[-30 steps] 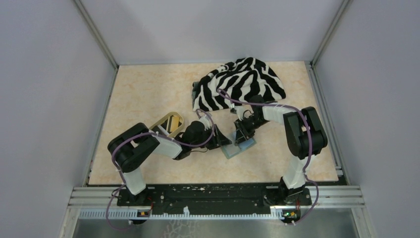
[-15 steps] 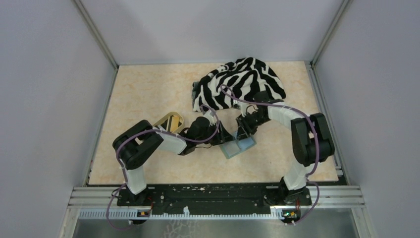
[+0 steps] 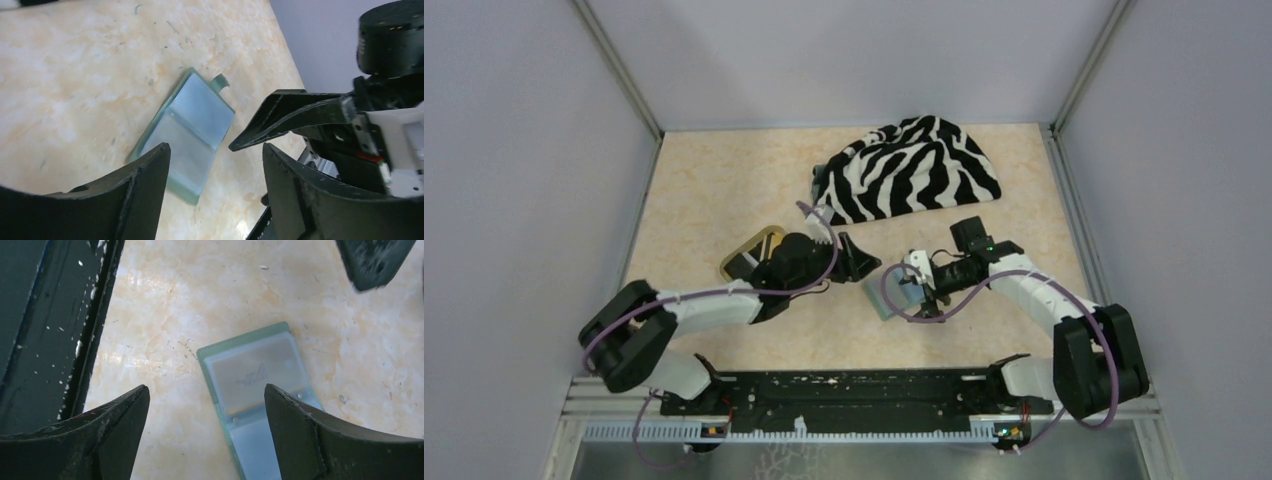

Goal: Put the credit cards into the card holder
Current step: Turn over the card slot in the card holder.

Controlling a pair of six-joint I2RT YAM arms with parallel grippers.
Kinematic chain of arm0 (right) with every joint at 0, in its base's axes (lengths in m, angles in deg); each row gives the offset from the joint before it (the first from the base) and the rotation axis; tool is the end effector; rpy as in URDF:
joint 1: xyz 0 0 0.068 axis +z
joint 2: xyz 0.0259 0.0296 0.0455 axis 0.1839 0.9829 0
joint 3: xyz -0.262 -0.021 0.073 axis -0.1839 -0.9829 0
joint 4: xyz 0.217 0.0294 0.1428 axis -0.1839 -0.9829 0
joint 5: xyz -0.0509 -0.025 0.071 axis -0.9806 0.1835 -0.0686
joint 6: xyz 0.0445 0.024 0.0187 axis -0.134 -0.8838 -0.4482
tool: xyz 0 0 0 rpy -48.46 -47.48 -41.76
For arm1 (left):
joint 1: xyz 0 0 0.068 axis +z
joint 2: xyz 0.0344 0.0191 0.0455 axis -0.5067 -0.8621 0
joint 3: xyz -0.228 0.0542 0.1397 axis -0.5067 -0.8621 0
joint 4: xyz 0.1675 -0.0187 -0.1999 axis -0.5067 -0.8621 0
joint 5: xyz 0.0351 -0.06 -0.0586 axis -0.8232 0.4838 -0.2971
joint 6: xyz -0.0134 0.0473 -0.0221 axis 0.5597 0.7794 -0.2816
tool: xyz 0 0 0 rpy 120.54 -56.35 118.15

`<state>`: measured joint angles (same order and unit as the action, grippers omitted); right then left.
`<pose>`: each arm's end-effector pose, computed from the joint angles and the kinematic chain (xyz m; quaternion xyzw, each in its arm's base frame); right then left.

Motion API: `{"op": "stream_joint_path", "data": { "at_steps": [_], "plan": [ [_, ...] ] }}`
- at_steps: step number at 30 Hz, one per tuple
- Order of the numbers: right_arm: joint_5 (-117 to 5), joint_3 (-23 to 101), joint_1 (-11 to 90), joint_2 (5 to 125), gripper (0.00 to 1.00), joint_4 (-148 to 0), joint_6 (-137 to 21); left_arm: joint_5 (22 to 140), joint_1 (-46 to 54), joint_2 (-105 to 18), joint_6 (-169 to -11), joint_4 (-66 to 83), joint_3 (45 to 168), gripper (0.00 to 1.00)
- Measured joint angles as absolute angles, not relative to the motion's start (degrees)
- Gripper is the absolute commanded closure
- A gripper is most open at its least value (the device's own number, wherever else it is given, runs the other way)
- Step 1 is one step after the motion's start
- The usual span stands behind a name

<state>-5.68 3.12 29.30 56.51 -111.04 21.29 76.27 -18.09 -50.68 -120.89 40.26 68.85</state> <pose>0.1898 0.0959 0.1960 -0.6737 0.5463 0.3567 0.3470 0.1974 -0.2269 0.2064 0.0586 0.7872 -0.4547 0.4123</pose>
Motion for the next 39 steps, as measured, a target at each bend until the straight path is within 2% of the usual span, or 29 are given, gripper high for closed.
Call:
{"op": "stream_joint_path", "data": {
  "at_steps": [1, 3, 9, 17, 20, 25, 28, 33, 39],
  "plan": [
    [-6.5, 3.1, 30.5, 57.5, 0.18, -110.3, 22.0, 75.1, -18.0, -47.8, -120.4, 39.8, 66.5, 0.04],
    [-8.9, 3.1, 33.5, 59.8, 0.20, -108.5, 22.3, 73.1, -18.0, -42.8, -120.2, 39.1, 62.4, 0.02],
    [-15.7, 3.0, 38.0, 61.9, 0.24, -101.8, 18.4, 72.0, -17.3, -38.6, -122.4, 40.9, 53.6, 0.02],
    [-23.5, 3.0, 41.9, 65.5, 0.26, -95.0, 12.5, 75.2, -17.2, -39.9, -125.3, 44.3, 51.1, 0.11],
    [-25.6, 3.0, 42.5, 67.6, 0.32, -94.6, 11.4, 75.7, -17.2, -40.0, -125.9, 45.4, 50.8, 0.12],
    [-27.0, 4.1, 42.8, 69.1, 0.51, -93.7, 10.3, 76.1, -17.2, -40.0, -126.7, 46.9, 50.1, 0.13],
    [-27.1, 5.3, 43.0, 69.9, 0.62, -94.1, 9.4, 76.7, -17.2, -40.6, -127.4, 48.2, 49.4, 0.15],
    [-27.3, 5.7, 43.1, 70.0, 0.72, -94.6, 8.6, 78.9, -17.2, -43.3, -128.9, 50.9, 49.2, 0.22],
    [-27.3, 6.1, 43.1, 70.0, 0.78, -95.6, 7.6, 84.0, -17.2, -50.8, -131.6, 55.6, 49.9, 0.41]
  ]
}}
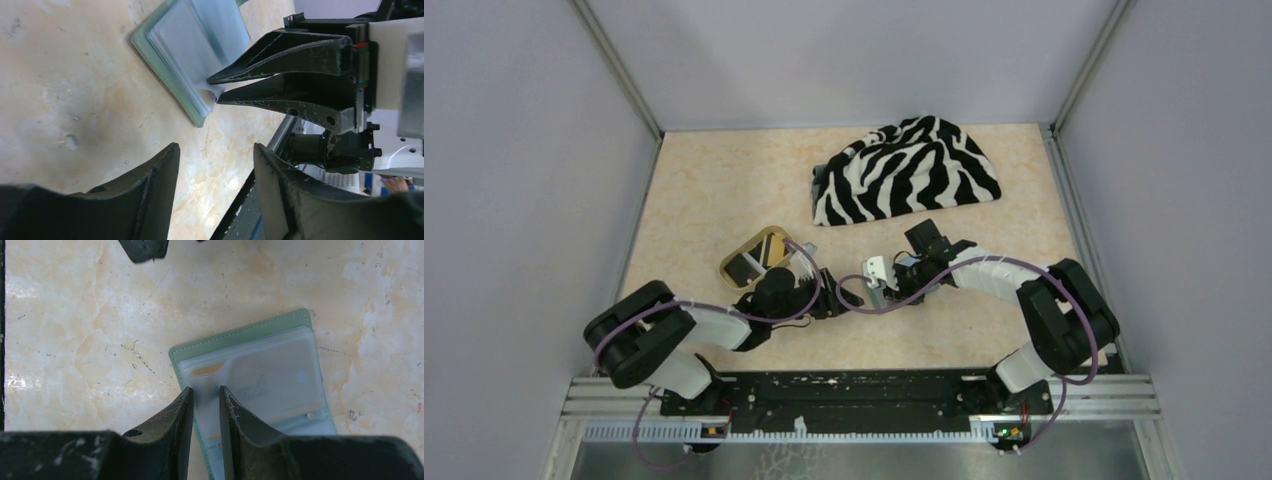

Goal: Put the credit cards into the card holder
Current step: Turn over the card slot in the card holder.

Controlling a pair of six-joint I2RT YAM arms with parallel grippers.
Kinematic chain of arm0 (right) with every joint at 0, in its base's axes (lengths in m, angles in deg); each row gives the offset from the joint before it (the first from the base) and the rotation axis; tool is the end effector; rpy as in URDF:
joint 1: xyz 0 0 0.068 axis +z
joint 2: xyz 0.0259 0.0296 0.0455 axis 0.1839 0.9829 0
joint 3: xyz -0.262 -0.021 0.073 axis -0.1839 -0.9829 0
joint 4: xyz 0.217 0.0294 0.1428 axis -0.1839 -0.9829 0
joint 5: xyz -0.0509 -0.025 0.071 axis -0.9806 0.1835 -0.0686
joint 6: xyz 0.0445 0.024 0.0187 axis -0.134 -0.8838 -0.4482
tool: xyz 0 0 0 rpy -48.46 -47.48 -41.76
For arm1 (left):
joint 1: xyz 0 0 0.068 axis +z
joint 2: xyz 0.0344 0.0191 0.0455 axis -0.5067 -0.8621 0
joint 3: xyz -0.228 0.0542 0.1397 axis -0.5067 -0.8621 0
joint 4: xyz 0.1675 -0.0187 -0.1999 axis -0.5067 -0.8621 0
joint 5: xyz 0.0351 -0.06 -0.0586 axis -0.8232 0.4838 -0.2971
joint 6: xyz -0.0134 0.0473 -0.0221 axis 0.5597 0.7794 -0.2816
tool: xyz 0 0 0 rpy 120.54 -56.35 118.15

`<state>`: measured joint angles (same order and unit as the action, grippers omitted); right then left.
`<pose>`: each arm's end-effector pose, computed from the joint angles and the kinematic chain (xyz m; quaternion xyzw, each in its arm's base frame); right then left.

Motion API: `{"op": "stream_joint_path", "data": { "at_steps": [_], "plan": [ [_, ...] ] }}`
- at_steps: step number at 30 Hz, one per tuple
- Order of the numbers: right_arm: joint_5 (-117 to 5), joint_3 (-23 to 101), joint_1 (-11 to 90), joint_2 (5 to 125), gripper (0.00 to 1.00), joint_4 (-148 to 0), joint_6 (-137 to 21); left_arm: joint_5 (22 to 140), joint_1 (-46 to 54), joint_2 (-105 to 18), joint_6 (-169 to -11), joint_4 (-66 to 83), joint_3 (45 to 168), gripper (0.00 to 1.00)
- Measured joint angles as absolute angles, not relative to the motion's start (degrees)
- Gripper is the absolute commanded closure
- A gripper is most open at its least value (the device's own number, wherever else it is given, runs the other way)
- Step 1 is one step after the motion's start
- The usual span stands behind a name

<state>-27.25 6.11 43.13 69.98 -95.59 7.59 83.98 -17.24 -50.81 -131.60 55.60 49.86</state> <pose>0.2114 0.1596 0.1596 -0.7101 0.6030 0.2489 0.2649 0.1569 -0.1828 0.1392 0.0168 0.8074 -0.5011 0.3110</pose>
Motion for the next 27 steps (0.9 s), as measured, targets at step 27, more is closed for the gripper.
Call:
{"op": "stream_joint_path", "data": {
  "at_steps": [27],
  "plan": [
    [-24.5, 6.4, 41.8, 70.0, 0.94, -97.7, 4.3, 92.0, -17.2, -70.4, -141.7, 66.1, 59.0, 0.74]
  ]
}}
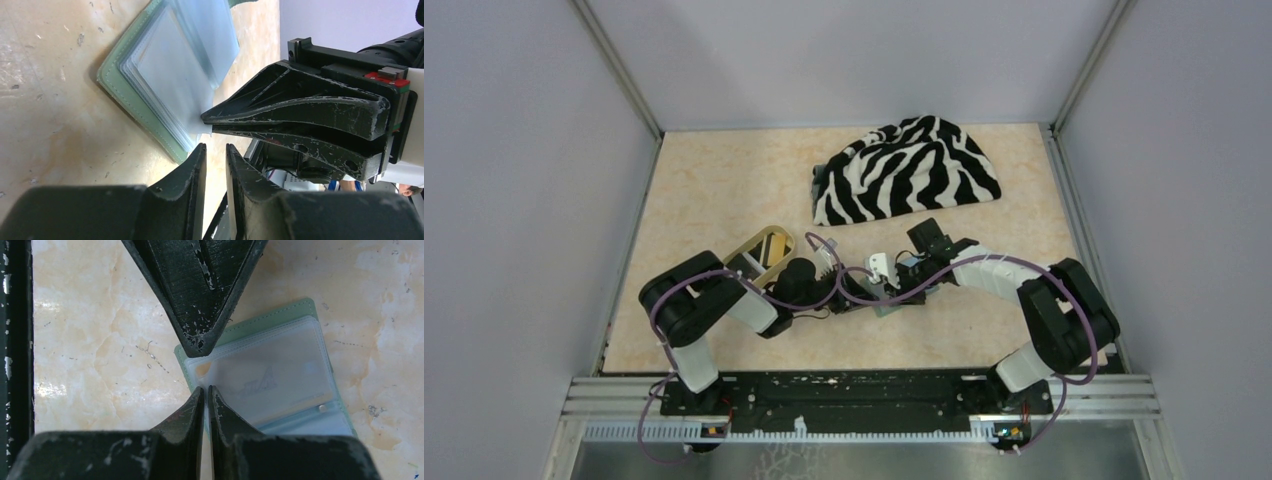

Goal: Put the credit cards into the card holder
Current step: Turn over the card slot in the card holder.

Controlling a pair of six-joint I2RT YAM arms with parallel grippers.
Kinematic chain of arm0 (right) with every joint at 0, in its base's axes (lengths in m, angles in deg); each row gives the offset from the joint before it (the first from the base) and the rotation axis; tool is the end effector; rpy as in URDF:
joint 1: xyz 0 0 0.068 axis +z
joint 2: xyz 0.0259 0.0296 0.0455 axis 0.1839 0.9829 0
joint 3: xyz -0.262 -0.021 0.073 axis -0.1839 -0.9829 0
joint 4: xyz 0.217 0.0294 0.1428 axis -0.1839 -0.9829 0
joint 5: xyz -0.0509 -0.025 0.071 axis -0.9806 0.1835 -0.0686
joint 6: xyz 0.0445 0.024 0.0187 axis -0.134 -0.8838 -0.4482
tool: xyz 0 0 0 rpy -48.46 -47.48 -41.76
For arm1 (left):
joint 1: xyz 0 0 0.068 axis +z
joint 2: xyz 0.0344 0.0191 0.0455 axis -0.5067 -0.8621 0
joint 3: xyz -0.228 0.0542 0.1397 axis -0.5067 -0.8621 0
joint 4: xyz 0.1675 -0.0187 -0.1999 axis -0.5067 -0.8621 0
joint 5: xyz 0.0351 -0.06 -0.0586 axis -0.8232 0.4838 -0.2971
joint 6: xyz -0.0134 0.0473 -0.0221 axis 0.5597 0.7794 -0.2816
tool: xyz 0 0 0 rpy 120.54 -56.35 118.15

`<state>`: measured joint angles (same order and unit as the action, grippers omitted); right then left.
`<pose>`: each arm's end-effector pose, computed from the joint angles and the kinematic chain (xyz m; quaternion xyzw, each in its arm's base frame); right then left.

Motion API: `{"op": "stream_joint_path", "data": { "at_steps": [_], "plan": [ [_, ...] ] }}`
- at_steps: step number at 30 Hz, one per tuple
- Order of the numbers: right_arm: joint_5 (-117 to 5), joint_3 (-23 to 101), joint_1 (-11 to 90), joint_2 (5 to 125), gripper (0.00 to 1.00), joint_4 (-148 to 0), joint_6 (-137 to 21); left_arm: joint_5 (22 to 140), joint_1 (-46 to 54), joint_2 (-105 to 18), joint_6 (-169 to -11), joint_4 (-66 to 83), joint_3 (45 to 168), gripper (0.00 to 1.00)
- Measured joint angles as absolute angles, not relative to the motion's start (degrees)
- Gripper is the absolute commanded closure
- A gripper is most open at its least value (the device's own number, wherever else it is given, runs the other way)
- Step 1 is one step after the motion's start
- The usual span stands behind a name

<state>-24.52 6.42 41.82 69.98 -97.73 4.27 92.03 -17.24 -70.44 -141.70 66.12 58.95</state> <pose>0.2119 0.1544 0.1604 -0.6819 0.6283 0.2796 0.2493 0.1864 -0.2223 0.1115 -0.0129 0.8041 -0.5538 0.2160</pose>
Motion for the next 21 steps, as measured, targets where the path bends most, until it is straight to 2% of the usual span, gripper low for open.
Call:
{"op": "stream_joint_path", "data": {
  "at_steps": [3, 6, 15, 21],
  "plan": [
    [-24.1, 6.5, 41.6, 70.0, 0.94, -98.1, 3.7, 92.1, -17.2, -70.8, -141.9, 66.1, 59.1, 0.74],
    [-24.1, 6.8, 41.4, 70.0, 1.00, -98.6, 2.7, 92.1, -17.2, -70.8, -142.1, 66.1, 59.3, 0.74],
    [-22.5, 7.7, 40.1, 70.0, 1.00, -98.6, -0.5, 92.0, -17.2, -70.8, -142.9, 70.4, 58.1, 0.70],
    [-20.7, 7.5, 37.1, 69.4, 1.00, -97.2, -5.0, 91.4, -17.2, -69.4, -143.0, 72.2, 56.0, 0.70]
  ]
}}
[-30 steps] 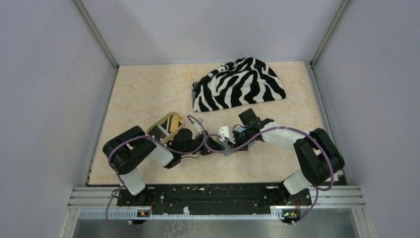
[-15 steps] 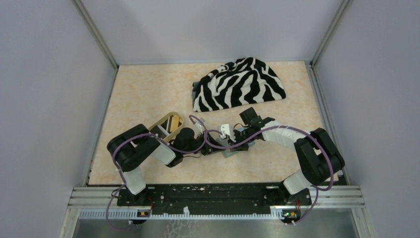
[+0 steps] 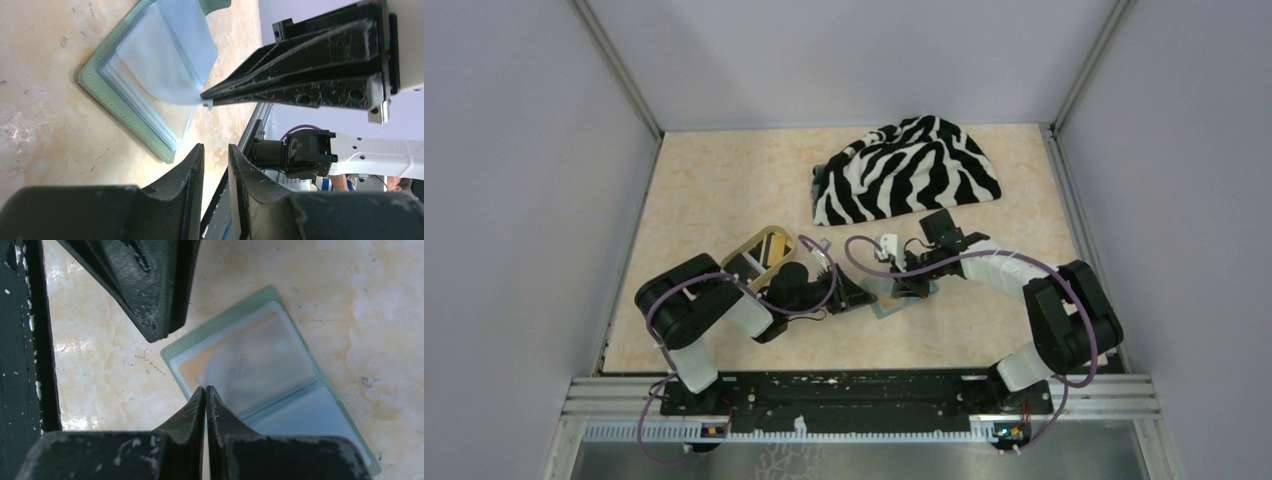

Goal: Put the credit cards into the card holder
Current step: Turn over the card slot in the card holder.

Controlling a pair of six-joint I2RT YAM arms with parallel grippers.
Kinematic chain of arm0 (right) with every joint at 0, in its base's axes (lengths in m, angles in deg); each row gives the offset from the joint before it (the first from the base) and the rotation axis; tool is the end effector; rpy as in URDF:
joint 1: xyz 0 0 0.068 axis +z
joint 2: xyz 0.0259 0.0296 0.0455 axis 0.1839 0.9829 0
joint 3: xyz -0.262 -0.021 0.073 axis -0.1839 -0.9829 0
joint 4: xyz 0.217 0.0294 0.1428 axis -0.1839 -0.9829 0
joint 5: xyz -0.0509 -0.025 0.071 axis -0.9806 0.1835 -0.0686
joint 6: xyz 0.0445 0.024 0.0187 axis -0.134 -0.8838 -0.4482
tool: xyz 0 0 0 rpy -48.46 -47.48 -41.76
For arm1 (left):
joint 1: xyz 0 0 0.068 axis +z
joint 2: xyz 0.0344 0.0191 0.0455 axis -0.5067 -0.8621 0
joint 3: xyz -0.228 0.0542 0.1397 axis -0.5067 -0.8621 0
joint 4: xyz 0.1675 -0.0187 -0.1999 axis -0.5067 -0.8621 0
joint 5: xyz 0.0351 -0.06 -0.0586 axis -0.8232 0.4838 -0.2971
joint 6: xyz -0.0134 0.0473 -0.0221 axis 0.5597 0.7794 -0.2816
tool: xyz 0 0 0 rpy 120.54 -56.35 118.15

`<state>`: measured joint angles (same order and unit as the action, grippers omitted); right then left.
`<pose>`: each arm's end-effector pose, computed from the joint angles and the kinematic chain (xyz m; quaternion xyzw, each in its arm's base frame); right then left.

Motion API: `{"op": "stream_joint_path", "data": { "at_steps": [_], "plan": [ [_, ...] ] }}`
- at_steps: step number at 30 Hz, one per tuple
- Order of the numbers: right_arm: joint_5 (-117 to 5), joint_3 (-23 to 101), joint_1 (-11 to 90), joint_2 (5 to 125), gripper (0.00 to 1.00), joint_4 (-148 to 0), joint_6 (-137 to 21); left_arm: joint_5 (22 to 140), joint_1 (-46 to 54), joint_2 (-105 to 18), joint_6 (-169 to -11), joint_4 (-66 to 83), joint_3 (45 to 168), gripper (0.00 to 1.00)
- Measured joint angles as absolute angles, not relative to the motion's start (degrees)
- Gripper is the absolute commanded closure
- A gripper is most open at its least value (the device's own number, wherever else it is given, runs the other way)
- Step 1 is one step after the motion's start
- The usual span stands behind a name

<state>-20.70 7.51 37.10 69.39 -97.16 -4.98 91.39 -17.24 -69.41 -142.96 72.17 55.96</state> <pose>0.2265 0.1397 0.1697 -0.6020 0.6866 0.3153 0.2584 0.1798 -0.2145 0.1161 -0.0173 0.7838 -0.5756 0.2324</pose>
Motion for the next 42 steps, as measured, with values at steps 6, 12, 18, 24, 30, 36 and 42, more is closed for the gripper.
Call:
{"op": "stream_joint_path", "data": {
  "at_steps": [6, 12, 18, 24, 30, 36, 42],
  "plan": [
    [-19.9, 6.2, 34.3, 66.7, 1.00, -92.4, -11.4, 91.0, -17.2, -68.9, -142.7, 72.0, 56.3, 0.72],
    [-22.3, 4.4, 34.1, 65.9, 1.00, -87.4, -18.1, 90.5, -17.2, -69.6, -141.4, 69.2, 60.5, 0.73],
    [-26.1, 3.7, 34.0, 65.4, 1.00, -84.1, -23.4, 89.4, -17.2, -71.3, -139.8, 65.2, 63.0, 0.73],
    [-28.9, 3.7, 34.0, 64.6, 1.00, -82.0, -26.6, 88.1, -17.2, -72.3, -138.7, 62.3, 64.0, 0.73],
    [-29.4, 3.7, 34.0, 64.6, 1.00, -81.7, -27.8, 86.9, -17.2, -73.3, -137.7, 60.2, 65.8, 0.72],
    [-29.4, 3.7, 34.0, 64.6, 1.00, -81.3, -28.3, 85.8, -17.2, -75.7, -136.3, 58.3, 69.6, 0.71],
    [-29.4, 3.7, 34.0, 64.6, 0.84, -81.3, -28.5, 85.7, -16.7, -77.9, -135.3, 56.4, 73.3, 0.71]
  ]
}}
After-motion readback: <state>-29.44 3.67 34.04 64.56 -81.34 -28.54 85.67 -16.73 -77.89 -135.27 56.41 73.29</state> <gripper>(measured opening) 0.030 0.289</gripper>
